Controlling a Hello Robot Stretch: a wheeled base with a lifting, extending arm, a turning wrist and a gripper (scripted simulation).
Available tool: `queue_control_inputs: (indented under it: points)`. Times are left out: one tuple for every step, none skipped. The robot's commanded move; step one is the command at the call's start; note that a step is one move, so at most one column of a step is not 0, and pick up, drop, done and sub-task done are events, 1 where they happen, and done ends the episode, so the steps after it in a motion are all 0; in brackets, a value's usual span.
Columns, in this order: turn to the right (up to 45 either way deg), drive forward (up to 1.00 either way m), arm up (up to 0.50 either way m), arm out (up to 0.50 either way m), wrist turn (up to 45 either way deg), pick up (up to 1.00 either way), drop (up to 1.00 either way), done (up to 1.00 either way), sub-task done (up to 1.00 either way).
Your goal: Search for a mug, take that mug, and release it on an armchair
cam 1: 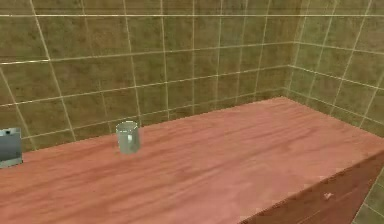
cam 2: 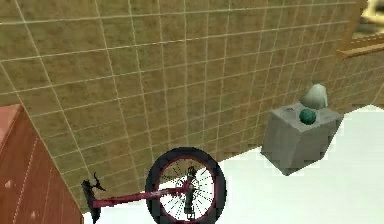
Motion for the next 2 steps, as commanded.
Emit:
queue_control_inputs:
  points:
    - [-45.0, 0.0, 0.0, 0.0, 0.0, 0.0, 0.0, 0.0, 0.0]
    - [-45.0, 0.0, 0.0, 0.0, 0.0, 0.0, 0.0, 0.0, 0.0]
